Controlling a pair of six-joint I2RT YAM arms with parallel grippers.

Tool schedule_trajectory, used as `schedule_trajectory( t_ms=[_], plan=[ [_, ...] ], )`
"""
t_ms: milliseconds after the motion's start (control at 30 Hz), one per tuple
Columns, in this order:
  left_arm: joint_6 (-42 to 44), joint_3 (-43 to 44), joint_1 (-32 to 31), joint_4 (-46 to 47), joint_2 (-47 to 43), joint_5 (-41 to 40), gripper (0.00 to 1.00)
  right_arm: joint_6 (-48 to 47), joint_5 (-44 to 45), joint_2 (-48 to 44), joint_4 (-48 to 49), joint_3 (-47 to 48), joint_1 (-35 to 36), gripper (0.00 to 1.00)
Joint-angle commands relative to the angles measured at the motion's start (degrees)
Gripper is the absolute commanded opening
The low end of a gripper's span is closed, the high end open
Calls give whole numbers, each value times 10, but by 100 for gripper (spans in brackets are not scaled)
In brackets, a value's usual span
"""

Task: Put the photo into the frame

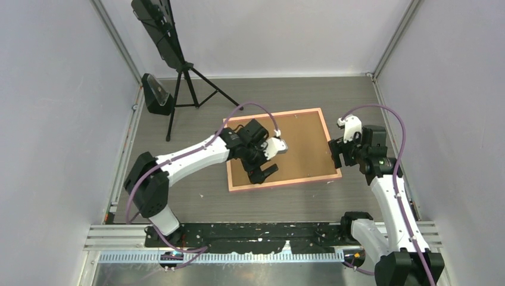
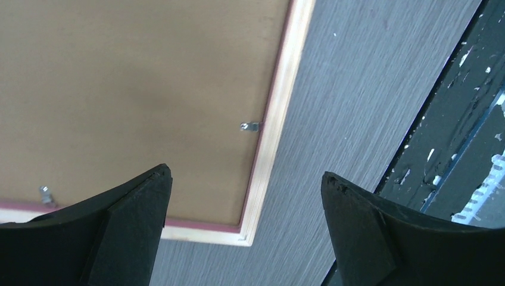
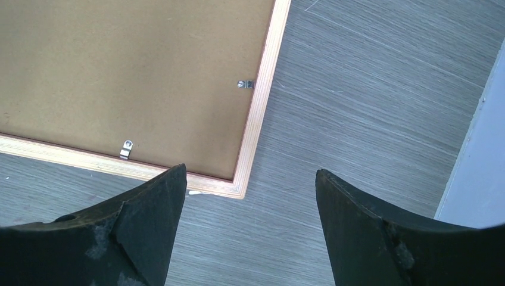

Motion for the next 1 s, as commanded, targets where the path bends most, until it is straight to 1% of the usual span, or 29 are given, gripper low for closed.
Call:
schedule_trajectory(
  t_ms=[0,100,133,233,300,433,967],
  plan=[
    [15,33,-38,-14,41,-34,95,10,-1,-7,18,11,-2,86],
    [20,43,-58,-13,71,-59,96,11,-8,-10,17,10,-3,86],
    [20,48,-66,-12,80,-71,94,12,-8,-10,18,10,-3,86],
    [22,65,-91,-13,109,-101,85,13,-5,-6,17,11,-3,86],
    [18,74,-105,-13,124,-116,81,13,0,0,17,11,-3,86],
    [12,94,-125,-20,155,-132,70,14,4,6,17,11,-4,86],
    [-3,94,-148,-10,191,-149,49,14,-8,-5,14,11,-20,86]
  ],
)
